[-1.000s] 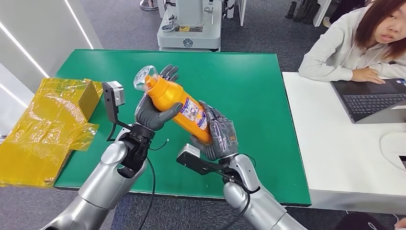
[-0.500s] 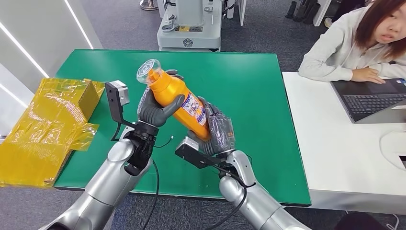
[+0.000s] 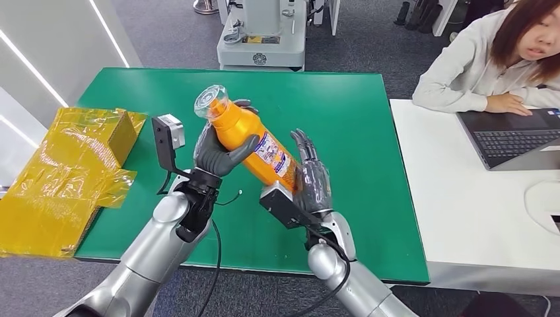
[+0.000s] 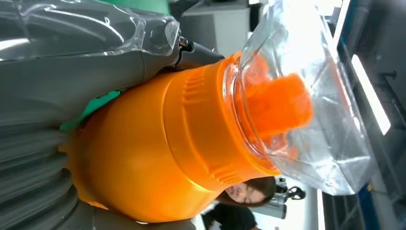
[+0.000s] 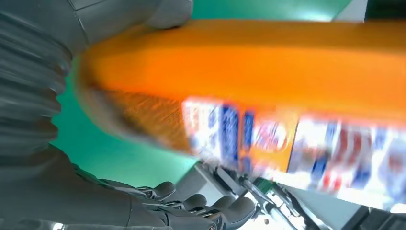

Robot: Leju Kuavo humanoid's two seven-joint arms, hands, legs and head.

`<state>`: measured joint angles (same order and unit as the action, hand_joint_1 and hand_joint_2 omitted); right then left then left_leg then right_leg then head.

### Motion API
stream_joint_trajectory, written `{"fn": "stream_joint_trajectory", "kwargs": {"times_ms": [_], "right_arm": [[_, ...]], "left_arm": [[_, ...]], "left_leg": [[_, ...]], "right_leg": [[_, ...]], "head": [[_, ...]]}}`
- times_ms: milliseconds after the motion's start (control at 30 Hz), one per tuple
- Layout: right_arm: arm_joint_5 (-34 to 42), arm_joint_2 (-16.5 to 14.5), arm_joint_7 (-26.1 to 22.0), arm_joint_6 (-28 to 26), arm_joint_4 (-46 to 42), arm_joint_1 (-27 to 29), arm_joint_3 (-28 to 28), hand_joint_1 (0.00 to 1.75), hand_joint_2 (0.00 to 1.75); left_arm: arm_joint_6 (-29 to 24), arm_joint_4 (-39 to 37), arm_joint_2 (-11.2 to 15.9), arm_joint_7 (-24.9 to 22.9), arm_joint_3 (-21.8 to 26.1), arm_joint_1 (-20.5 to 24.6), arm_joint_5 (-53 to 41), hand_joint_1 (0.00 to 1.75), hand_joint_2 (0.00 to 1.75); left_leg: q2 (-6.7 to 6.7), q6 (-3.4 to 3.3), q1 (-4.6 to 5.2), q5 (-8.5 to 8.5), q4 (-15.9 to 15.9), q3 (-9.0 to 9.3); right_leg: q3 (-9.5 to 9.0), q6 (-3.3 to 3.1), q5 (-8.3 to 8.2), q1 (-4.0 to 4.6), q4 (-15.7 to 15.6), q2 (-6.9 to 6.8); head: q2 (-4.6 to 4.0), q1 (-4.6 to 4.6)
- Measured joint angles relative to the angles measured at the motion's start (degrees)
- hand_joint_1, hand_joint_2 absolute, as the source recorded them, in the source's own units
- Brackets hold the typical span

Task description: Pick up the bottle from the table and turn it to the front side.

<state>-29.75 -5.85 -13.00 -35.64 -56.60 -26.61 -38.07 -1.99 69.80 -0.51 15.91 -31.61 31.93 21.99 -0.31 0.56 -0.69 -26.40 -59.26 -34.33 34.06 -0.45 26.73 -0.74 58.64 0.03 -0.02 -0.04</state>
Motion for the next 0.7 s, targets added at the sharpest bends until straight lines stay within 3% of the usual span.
{"fn": "stream_joint_trajectory", "kwargs": {"times_ms": [133, 233, 467, 567, 700], "right_arm": [[4.2, 4.2, -2.0, -0.4, -9.0, 5.3, 2.4, 0.0, 1.75], [6.4, 7.0, -4.0, -1.2, -16.1, 8.7, 3.8, 0.0, 1.75], [10.7, 12.0, -7.0, -2.7, -31.0, 15.8, 7.6, 0.0, 1.75], [14.6, 13.2, -11.6, -3.9, -36.6, 19.2, 10.6, 0.0, 1.75], [17.4, 13.2, -20.6, -4.4, -42.6, 24.1, 16.1, 0.0, 1.75]], "left_arm": [[-1.9, -0.4, 3.3, 3.5, -0.1, -1.2, -9.8, 1.75, 1.75], [-5.6, -0.4, 6.0, 5.3, -0.1, -2.4, -22.3, 1.75, 1.75], [-13.1, -0.2, 11.6, 5.0, -0.2, -6.2, -47.0, 1.75, 1.75], [-15.6, 0.1, 13.6, 3.4, -0.2, -8.2, -55.0, 1.75, 1.75], [-16.5, 0.1, 15.4, 2.4, 0.4, -11.2, -57.9, 1.75, 1.75]], "left_leg": [[0.08, 0.0, 0.01, -0.02, 0.0, -0.02], [0.07, -0.01, 0.0, -0.02, 0.0, -0.04], [0.13, 0.02, 0.0, -0.04, 0.0, -0.05], [0.12, 0.02, 0.0, -0.05, 0.0, -0.06], [0.12, 0.0, 0.01, -0.07, 0.0, -0.08]], "right_leg": [[0.05, 0.0, 0.0, 0.0, 0.0, 0.07], [0.07, 0.0, 0.01, 0.0, 0.0, 0.07], [0.12, 0.0, 0.03, 0.0, 0.0, 0.12], [0.12, 0.0, 0.04, 0.0, 0.0, 0.11], [0.13, 0.0, 0.05, -0.01, 0.0, 0.12]], "head": [[0.0, 0.0], [0.0, 0.0], [0.0, 0.0], [0.0, 0.01], [0.0, 0.01]]}}
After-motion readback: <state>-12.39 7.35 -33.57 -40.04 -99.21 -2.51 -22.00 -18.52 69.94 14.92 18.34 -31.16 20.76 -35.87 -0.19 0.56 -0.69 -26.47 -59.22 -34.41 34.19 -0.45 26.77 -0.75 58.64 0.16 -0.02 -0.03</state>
